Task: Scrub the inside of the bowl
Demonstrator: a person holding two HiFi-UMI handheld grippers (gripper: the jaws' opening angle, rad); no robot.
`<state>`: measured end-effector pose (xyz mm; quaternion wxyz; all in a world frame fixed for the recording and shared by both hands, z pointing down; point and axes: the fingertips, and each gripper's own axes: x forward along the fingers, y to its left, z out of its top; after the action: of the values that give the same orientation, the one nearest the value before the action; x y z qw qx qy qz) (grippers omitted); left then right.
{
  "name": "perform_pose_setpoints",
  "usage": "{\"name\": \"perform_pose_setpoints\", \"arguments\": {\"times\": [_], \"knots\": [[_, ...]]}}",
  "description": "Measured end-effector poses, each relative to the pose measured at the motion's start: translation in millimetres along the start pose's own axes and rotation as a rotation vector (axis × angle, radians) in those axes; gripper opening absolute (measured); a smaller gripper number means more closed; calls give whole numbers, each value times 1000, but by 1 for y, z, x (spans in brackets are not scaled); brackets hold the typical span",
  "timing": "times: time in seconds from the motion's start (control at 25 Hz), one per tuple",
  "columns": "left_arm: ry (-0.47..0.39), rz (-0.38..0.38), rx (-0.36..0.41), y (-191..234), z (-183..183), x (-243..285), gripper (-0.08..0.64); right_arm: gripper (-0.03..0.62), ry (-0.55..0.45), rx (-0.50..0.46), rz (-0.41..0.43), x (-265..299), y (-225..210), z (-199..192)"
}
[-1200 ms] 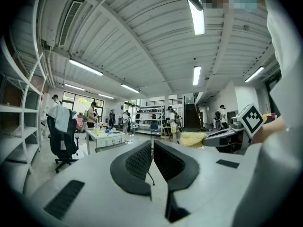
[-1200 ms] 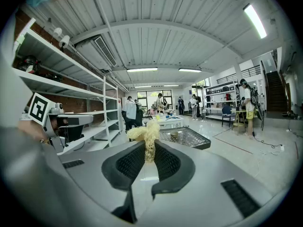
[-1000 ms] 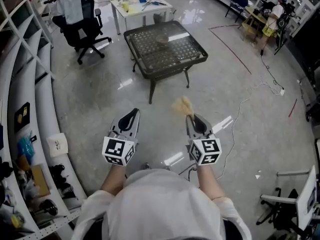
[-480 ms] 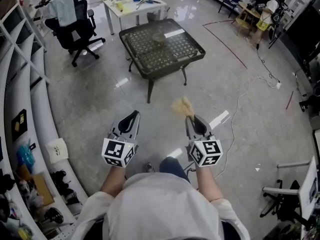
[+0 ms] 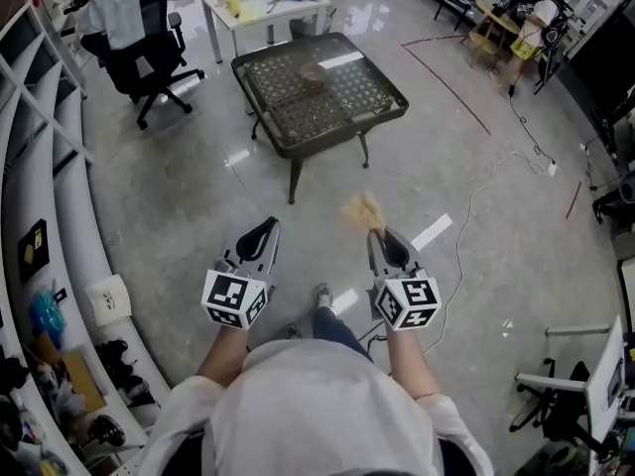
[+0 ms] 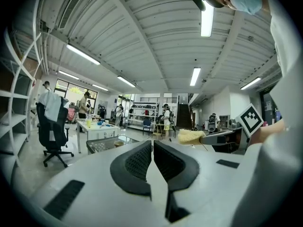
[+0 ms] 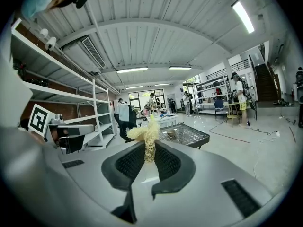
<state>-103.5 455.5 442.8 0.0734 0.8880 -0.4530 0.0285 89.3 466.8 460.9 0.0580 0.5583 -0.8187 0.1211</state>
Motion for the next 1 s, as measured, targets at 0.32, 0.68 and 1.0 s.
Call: {"name": "perform_pose_setpoints", "arguments": {"times": [0.32, 0.68, 1.0], "knots": [[-3, 40, 5, 19, 12, 53, 43, 69, 2, -8, 45, 47, -31, 15], [-4, 113, 9, 30, 23, 114, 43, 69, 19, -25, 134, 98, -73, 29], [7, 165, -6, 37, 19, 148, 43, 69, 36, -32, 200, 134, -101, 33]]}}
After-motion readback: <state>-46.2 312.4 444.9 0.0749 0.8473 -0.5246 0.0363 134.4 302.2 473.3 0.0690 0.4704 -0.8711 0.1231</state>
